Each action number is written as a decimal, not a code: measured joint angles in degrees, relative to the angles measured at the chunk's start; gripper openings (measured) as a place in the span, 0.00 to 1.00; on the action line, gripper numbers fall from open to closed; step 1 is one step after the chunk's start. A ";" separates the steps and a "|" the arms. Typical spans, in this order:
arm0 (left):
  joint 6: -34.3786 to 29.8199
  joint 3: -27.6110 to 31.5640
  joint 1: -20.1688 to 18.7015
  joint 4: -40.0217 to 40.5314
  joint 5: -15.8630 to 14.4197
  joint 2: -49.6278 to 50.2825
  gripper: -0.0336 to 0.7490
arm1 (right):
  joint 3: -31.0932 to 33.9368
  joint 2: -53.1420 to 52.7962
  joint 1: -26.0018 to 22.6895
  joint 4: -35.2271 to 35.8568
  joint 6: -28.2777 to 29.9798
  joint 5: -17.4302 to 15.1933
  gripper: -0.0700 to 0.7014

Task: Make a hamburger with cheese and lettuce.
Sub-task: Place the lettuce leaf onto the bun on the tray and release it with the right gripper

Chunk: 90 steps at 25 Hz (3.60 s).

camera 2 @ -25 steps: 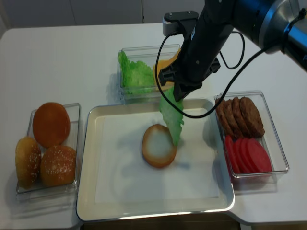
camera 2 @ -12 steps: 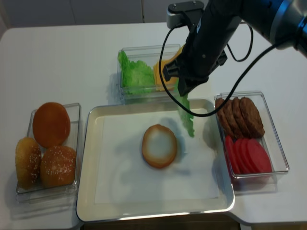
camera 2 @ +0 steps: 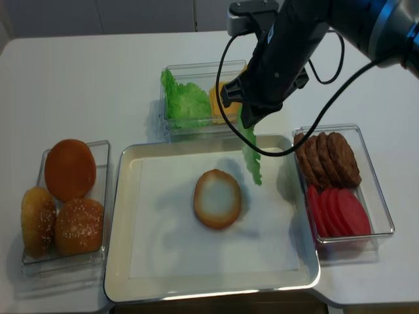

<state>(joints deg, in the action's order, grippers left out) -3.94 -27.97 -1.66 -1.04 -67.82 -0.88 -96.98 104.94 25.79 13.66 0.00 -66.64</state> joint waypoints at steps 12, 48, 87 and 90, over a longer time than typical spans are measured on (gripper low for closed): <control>0.00 0.00 0.00 0.00 0.00 0.00 0.41 | 0.00 0.63 0.00 0.00 0.00 0.16 0.14; 0.00 0.00 0.00 0.00 0.00 0.00 0.41 | -0.04 1.92 1.54 5.66 0.90 -1.26 0.14; 0.00 0.00 0.00 0.00 0.00 0.00 0.41 | -0.04 3.23 3.26 10.95 3.61 -2.43 0.38; 0.00 0.00 0.00 0.00 0.00 0.00 0.41 | -0.04 2.78 3.26 11.11 4.15 -3.58 0.40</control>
<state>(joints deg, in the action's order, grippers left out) -3.94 -27.97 -1.66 -1.04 -67.82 -0.88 -97.02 107.71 29.06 24.77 4.15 -70.23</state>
